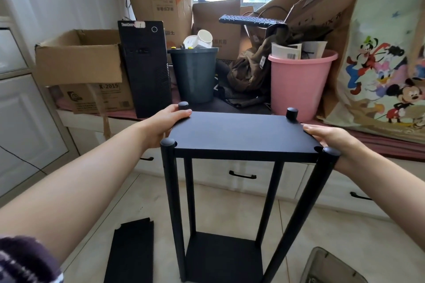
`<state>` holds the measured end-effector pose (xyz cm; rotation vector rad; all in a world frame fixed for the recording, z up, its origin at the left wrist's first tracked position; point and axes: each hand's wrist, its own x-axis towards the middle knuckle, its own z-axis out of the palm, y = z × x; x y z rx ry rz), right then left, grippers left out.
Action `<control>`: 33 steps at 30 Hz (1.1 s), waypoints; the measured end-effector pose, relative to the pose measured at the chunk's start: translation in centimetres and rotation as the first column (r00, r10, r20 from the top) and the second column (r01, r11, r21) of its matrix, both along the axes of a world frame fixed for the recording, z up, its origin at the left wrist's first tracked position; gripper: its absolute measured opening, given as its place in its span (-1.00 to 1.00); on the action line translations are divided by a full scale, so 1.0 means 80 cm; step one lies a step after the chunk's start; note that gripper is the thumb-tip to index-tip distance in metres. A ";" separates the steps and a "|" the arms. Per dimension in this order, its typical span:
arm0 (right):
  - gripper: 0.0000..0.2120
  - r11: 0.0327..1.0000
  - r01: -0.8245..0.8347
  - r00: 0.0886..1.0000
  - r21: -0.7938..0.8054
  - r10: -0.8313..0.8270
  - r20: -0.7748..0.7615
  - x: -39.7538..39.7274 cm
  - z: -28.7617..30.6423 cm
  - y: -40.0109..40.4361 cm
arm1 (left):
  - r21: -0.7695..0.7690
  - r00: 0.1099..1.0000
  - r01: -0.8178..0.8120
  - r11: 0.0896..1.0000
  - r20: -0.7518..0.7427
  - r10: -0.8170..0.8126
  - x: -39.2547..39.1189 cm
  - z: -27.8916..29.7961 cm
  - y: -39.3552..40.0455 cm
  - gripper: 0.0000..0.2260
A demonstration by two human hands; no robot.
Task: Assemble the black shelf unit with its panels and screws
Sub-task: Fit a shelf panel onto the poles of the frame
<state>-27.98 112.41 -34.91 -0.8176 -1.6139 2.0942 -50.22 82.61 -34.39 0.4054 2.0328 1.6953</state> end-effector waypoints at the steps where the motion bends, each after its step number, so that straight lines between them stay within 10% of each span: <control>1: -0.69 1.000 0.006 1.000 -0.001 -0.006 -0.001 0.000 -0.001 0.001 | 0.009 1.000 -0.020 1.000 -0.009 0.020 -0.002 -0.001 0.004 -0.74; 13: -0.70 0.999 -0.031 0.999 0.007 0.031 -0.009 0.011 -0.028 -0.006 | -0.041 0.981 -0.176 0.984 0.080 0.178 0.012 -0.026 0.005 -0.68; 24: -0.75 0.999 -0.039 0.999 0.024 0.039 -0.007 0.015 -0.051 -0.014 | 0.402 0.949 -0.032 0.915 0.299 -0.098 0.062 -0.086 -0.038 -0.69; 33: -0.81 0.998 -0.057 0.998 0.020 0.057 0.024 0.020 -0.072 -0.012 | 0.402 0.955 -0.042 0.915 0.285 -0.081 0.074 -0.091 -0.042 -0.73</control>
